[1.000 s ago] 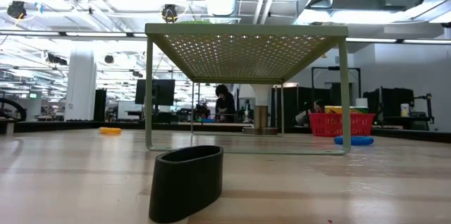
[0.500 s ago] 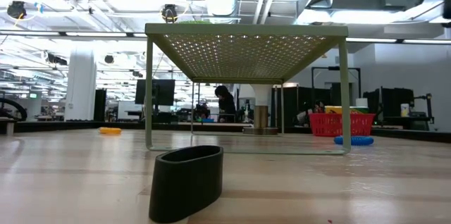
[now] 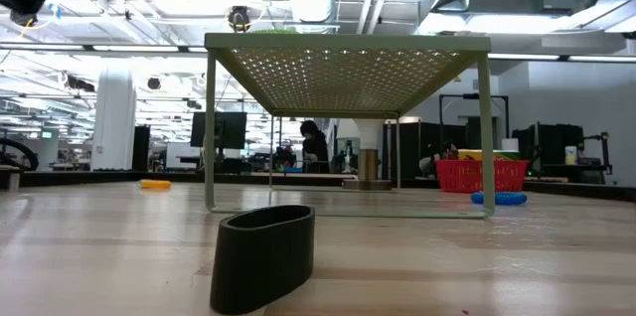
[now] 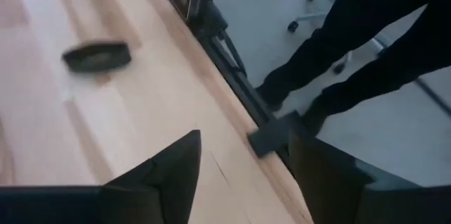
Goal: Pick & Place Office Desk Supplies
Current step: Put the black rubberband into the black bin
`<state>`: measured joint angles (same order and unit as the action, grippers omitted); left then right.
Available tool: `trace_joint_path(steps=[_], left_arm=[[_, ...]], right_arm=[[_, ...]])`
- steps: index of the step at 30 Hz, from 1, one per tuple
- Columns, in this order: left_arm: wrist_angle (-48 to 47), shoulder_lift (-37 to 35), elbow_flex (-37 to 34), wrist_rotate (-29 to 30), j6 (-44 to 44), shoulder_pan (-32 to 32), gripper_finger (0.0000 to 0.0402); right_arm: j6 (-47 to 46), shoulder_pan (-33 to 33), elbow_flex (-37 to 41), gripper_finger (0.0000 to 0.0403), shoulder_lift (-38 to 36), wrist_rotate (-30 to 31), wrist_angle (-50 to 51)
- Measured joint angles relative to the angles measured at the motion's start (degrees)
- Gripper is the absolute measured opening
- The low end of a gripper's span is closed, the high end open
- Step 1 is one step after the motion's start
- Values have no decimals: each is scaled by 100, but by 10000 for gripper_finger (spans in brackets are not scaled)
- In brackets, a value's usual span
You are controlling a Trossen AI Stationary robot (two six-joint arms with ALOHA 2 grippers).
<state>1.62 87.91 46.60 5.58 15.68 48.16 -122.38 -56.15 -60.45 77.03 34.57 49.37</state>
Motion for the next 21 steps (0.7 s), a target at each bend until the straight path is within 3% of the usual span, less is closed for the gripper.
trace_joint_path(steps=[6,12,21], left_arm=[[538,759,398,261,-893,-73,234],[929,1323,722,468,-1081,-412,240],[484,761,752,813,-550,-260,208]], right_arm=[[270,26,0,260,0,1,-321],[388,49,0,260,0,2,-377],[449,67,0,260,17,-34,-312]])
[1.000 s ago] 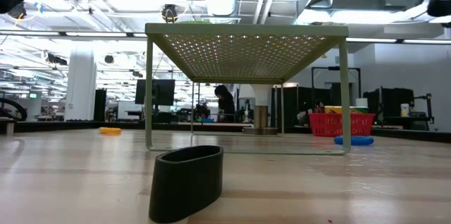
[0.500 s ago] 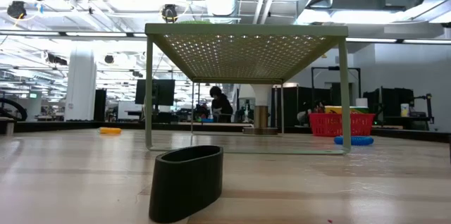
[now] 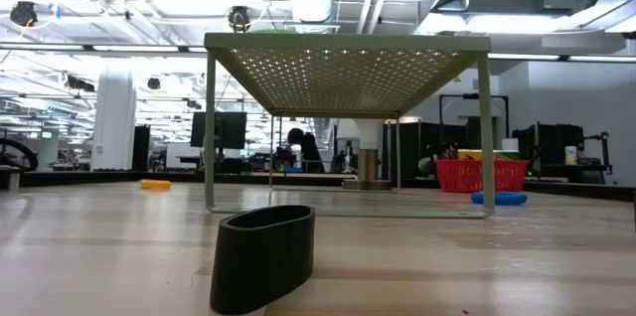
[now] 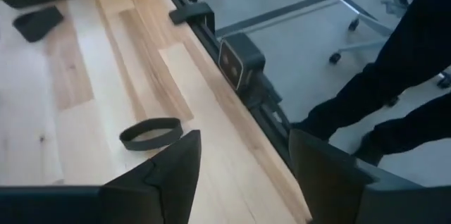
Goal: Pick & Place Office Desk Supplies
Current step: Put the black rubberband into the black bin
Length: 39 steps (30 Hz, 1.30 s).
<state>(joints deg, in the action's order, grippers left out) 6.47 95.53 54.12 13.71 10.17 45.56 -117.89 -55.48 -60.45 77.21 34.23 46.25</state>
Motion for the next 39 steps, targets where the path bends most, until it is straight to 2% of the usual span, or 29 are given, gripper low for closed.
trace_joint_path(steps=[3,5,8,12,17,21,28,39], left_arm=[[-468,-360,-36,14,247,91,203],[-741,-595,-110,23,562,130,201],[-1228,-956,-311,91,941,266,198],[-1385,-1460,-611,327,1398,474,194],[-1786,-1917,-718,664,1908,681,193],[-1911,-2146,-713,904,2178,784,193],[-2109,-2449,-714,1046,2502,820,192],[-2103,-2544,-714,1048,2613,798,182]], right_arm=[[100,68,-2,260,0,-12,-4],[308,150,-2,260,0,-257,-44],[1042,436,-11,260,208,-1004,-261],[2069,925,-5,260,709,-1859,-464],[3276,1564,-41,260,1351,-2414,-1030],[4165,1931,-250,260,1827,-2863,-495],[5044,2163,-382,260,2277,-2996,156],[5192,2078,-386,259,2778,-3116,102]])
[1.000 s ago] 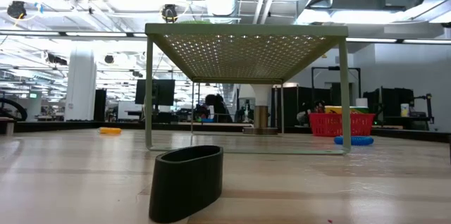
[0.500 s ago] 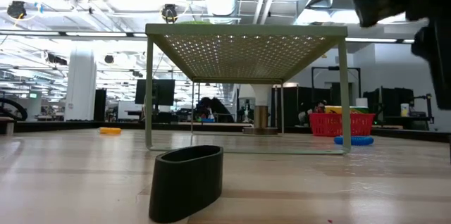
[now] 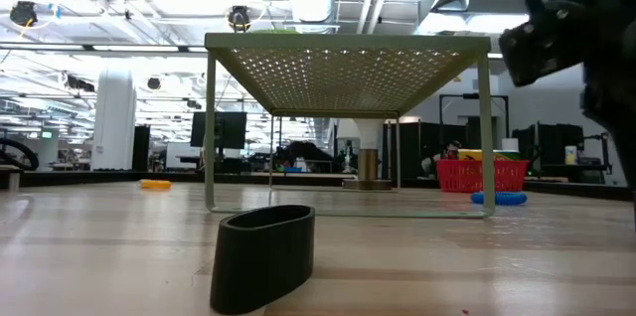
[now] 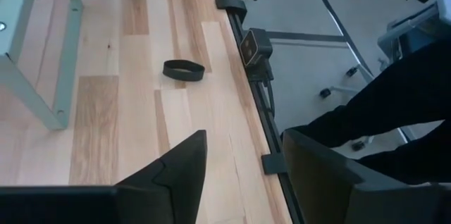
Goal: Pick & Place Office Desk Supplies
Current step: Put the black rubberband into the black bin
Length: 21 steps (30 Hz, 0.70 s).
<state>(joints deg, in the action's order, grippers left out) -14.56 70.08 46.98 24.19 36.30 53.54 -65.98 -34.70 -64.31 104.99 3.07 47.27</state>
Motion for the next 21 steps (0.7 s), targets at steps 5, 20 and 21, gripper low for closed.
trace_joint_path(steps=[5,20,21], left_arm=[[2,0,0,2,0,-4,177],[46,1,0,-1,20,-4,154],[43,2,0,-2,20,-4,153]], right_arm=[[-29,-11,15,213,143,-169,-122],[-110,-97,-1001,7,162,134,667],[-110,-123,-1185,6,158,134,755]])
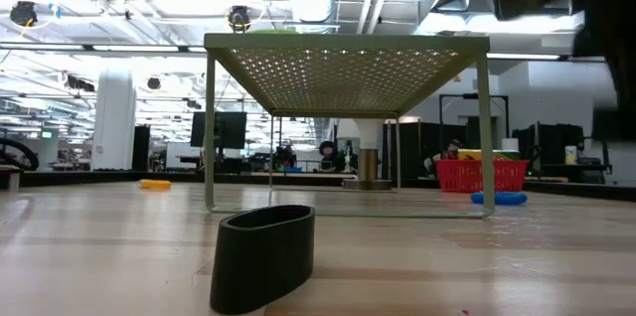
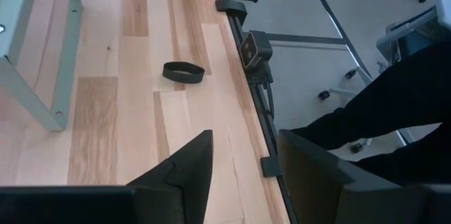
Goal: Pick & Place Office Desk Supplies
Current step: Put the black rubberband into the black bin
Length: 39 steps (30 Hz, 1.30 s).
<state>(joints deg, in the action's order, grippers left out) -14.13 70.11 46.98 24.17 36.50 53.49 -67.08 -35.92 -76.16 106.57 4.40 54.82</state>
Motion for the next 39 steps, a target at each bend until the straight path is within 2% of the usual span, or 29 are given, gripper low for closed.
trace_joint_path(steps=[5,9,12,17,22,28,33,39], left_arm=[[2,0,0,1,1,0,149],[2,0,0,1,1,0,147],[0,0,0,53,0,0,147],[-2,0,0,135,-8,0,147],[-2,0,0,134,-17,-29,146],[3,0,0,106,-17,-79,145],[106,0,0,78,-6,-90,145],[127,0,0,62,-6,-155,145]], right_arm=[[-290,-271,-973,4,-6,180,784],[-1194,-669,-1508,3,-12,392,2034],[-2045,-1003,-1569,2,-15,377,2761],[-2932,-1384,-1324,1,-14,-165,2936],[-3543,-1469,-816,1,-14,-580,2849],[-3958,-1460,298,0,-293,-874,1764],[-4308,-1464,583,13,-618,-789,1942],[-4433,-1464,585,82,-1033,-244,2383]])
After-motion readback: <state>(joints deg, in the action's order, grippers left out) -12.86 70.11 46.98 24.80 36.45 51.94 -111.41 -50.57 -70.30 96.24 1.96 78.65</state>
